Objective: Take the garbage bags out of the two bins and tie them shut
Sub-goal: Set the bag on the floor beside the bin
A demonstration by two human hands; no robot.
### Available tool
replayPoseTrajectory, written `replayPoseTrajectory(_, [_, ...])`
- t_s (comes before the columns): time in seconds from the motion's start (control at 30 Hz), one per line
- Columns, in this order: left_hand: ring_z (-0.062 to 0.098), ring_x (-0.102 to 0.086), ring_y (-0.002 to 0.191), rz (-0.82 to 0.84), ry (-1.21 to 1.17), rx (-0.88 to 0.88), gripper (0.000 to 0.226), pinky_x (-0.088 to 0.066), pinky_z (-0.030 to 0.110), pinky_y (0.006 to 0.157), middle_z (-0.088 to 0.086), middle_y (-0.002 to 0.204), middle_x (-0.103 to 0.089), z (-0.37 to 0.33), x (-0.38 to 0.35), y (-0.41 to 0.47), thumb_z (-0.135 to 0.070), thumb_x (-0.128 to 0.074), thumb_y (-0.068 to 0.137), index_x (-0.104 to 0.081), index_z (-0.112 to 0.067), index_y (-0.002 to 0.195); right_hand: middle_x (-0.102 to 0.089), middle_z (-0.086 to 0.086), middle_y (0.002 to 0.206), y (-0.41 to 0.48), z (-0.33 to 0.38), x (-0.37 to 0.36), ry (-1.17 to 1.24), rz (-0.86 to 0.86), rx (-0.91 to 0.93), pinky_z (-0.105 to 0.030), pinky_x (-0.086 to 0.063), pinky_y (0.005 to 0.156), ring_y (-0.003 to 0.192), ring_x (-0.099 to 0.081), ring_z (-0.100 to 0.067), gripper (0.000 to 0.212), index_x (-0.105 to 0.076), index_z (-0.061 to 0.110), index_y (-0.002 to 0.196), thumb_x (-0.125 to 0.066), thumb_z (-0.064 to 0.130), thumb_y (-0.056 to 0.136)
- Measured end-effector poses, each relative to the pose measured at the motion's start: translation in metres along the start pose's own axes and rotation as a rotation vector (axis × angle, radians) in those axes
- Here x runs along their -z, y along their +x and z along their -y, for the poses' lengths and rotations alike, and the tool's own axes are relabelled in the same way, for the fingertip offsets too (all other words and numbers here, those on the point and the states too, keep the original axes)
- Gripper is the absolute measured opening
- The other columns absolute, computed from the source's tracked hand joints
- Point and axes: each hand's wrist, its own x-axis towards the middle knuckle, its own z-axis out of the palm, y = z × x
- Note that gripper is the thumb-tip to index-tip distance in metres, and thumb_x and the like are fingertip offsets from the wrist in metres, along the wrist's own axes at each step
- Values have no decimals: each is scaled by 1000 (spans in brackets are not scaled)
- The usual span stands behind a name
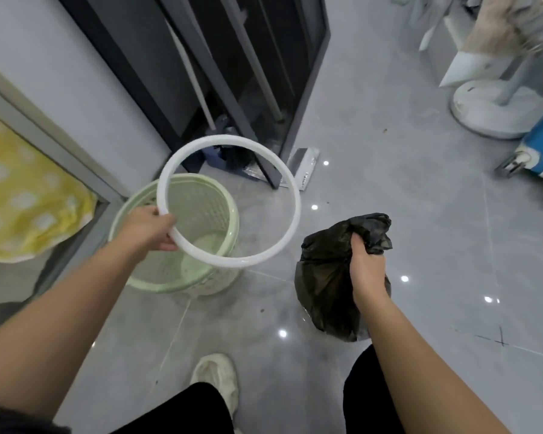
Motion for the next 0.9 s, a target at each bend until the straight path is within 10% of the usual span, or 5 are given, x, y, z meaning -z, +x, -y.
replayPoseTrajectory(0.33, [33,-60,65,-9,-41,261,34,-52,32,34,24,82,-59,60,53,14,-7,-48,96,-45,10,125,-63,4,104,-8,-13,-52,-55,145,-12,-37,-46,92,103,-59,-21,26,-58,23,111,-52,41,93])
replayPoseTrajectory(0.63, [36,-64,73,-81,19,212,32,-55,34,41,28,109,-61,91,64,35,-8,-49,93,-50,4,123,-65,-1,116,-4,-27,-75,-53,186,-8,-41,-46,101,108,-60,-20,37,-57,18,124,-53,39,93])
replayPoseTrajectory(0.9, [35,-67,63,-224,290,171,24,-56,39,54,21,92,-67,92,65,38,-19,-51,90,-57,-5,109,-61,13,95,0,-25,-74,-48,200,22,-27,-40,82,84,-54,2,17,-57,25,110,-51,34,96])
